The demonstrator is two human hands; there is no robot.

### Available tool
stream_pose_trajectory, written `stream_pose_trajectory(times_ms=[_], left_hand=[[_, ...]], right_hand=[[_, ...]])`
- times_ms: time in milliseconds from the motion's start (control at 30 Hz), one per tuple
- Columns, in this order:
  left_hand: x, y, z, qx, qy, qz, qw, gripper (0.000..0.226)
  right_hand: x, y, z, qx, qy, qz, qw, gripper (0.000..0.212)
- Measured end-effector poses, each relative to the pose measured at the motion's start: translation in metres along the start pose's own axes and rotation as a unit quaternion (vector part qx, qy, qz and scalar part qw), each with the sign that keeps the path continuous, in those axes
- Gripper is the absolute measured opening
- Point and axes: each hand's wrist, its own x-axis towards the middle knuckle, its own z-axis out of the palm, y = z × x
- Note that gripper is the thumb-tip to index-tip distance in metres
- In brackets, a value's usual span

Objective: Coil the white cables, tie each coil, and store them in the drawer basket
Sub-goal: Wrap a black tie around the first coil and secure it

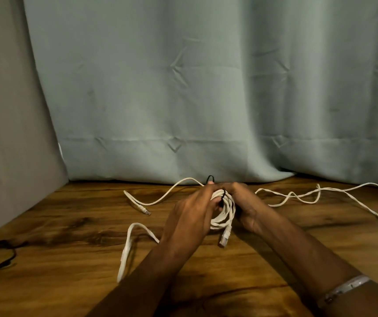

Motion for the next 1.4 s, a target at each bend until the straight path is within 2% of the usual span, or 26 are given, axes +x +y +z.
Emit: stream_pose_trajectory(times_ms=[100, 200, 333, 400, 500, 567, 633, 700, 767, 800, 1033, 1167, 1300, 1400], left_hand=[[-0.001, -0.003, 0.003, -0.036, -0.001, -0.041, 0.998, 0.025], [0.0, -0.007, 0.009, -0.13, -0.019, -0.09, 0.987, 0.025], [0.002, -0.011, 0.014, -0.198, -0.024, -0.13, 0.971, 0.026], [0.002, -0.012, 0.015, -0.201, -0.022, -0.135, 0.97, 0.026], [0.004, -0.014, 0.012, -0.217, 0.014, -0.153, 0.964, 0.021], [0.006, -0.015, 0.009, -0.231, 0.046, -0.177, 0.956, 0.018], [0.008, -0.017, 0.006, -0.237, 0.064, -0.208, 0.947, 0.019], [0.01, -0.02, 0.005, -0.239, 0.074, -0.225, 0.942, 0.02], [0.01, -0.021, 0.005, -0.238, 0.072, -0.221, 0.943, 0.018], [0.01, -0.022, 0.006, -0.238, 0.067, -0.217, 0.944, 0.017], [0.009, -0.02, 0.008, -0.266, 0.02, -0.213, 0.94, 0.02], [0.012, -0.019, 0.009, -0.363, 0.015, -0.268, 0.892, 0.026], [0.015, -0.018, 0.008, -0.418, 0.001, -0.295, 0.859, 0.029], [0.018, -0.019, 0.004, -0.432, -0.006, -0.311, 0.846, 0.029]], right_hand=[[0.0, 0.001, 0.002, -0.01, 0.02, -0.014, 1.0, 0.012], [-0.001, -0.001, 0.002, -0.015, 0.044, -0.021, 0.999, 0.018], [-0.002, 0.0, 0.004, -0.007, 0.057, -0.025, 0.998, 0.013], [-0.003, 0.0, 0.005, -0.012, 0.046, -0.025, 0.999, 0.016], [-0.003, -0.002, 0.007, -0.011, 0.015, -0.033, 0.999, 0.035], [-0.003, -0.003, 0.009, -0.017, -0.026, -0.072, 0.997, 0.035], [-0.002, -0.002, 0.007, -0.079, -0.053, -0.143, 0.985, 0.038], [-0.002, 0.0, 0.003, -0.201, -0.051, -0.214, 0.955, 0.04], [-0.002, 0.001, 0.001, -0.31, -0.041, -0.264, 0.913, 0.021], [-0.002, 0.002, 0.001, -0.34, -0.031, -0.272, 0.9, 0.015], [0.001, 0.006, 0.004, -0.45, 0.061, -0.301, 0.839, 0.011], [-0.007, 0.003, 0.005, -0.521, 0.132, -0.377, 0.754, 0.024], [-0.012, -0.002, 0.005, -0.591, 0.105, -0.442, 0.667, 0.032], [-0.015, -0.007, 0.002, -0.623, 0.066, -0.469, 0.623, 0.029]])
